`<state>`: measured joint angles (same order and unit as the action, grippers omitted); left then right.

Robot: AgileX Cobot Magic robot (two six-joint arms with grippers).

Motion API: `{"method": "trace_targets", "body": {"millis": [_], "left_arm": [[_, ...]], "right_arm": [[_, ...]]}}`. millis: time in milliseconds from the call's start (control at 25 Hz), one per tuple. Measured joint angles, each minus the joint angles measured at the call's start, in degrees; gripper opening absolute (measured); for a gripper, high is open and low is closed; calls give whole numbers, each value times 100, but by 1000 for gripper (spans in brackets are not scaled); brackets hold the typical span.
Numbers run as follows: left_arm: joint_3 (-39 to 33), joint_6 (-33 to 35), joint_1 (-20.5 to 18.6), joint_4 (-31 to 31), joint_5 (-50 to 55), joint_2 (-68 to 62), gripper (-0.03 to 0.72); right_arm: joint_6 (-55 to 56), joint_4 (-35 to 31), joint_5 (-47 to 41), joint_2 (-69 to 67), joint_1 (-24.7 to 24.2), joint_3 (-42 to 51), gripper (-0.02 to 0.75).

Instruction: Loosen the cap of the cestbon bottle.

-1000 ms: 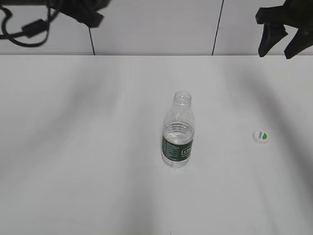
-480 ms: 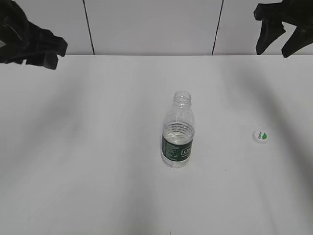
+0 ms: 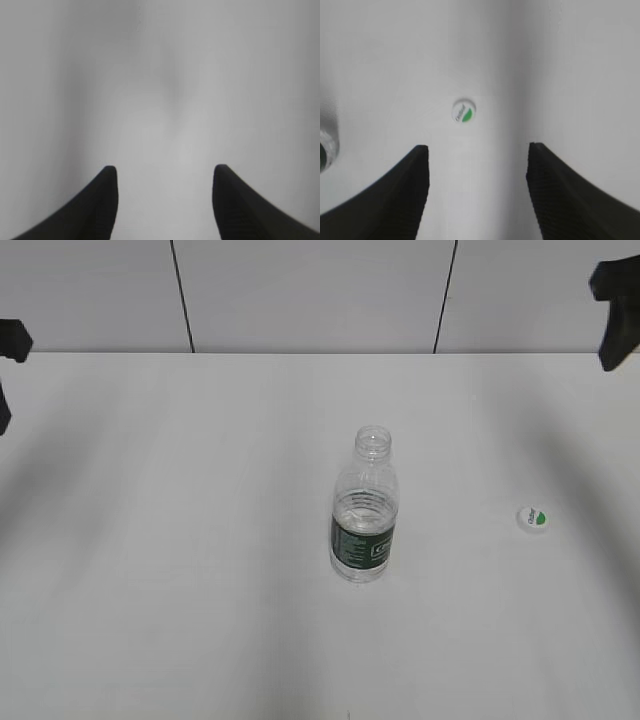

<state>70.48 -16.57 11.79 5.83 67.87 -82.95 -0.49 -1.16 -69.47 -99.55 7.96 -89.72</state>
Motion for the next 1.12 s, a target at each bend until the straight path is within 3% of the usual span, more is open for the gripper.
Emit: {"method": "trace_targets", "body": {"millis": [160, 400, 840, 1120], "left_arm": [[50, 242, -339, -108, 167, 30, 370], [-21, 682, -351, -119, 174, 470, 370], [-1561, 865, -351, 79, 199, 3077, 370], [-2539, 1316, -351, 77, 178, 5193, 369]], "right_arm": [[11, 116, -5, 1040, 0, 1004, 477], [49, -91, -21, 2739, 0, 2077, 477], [49, -162, -39, 5622, 0, 3523, 477], [49, -180, -55, 7138, 0, 4535, 477]]}}
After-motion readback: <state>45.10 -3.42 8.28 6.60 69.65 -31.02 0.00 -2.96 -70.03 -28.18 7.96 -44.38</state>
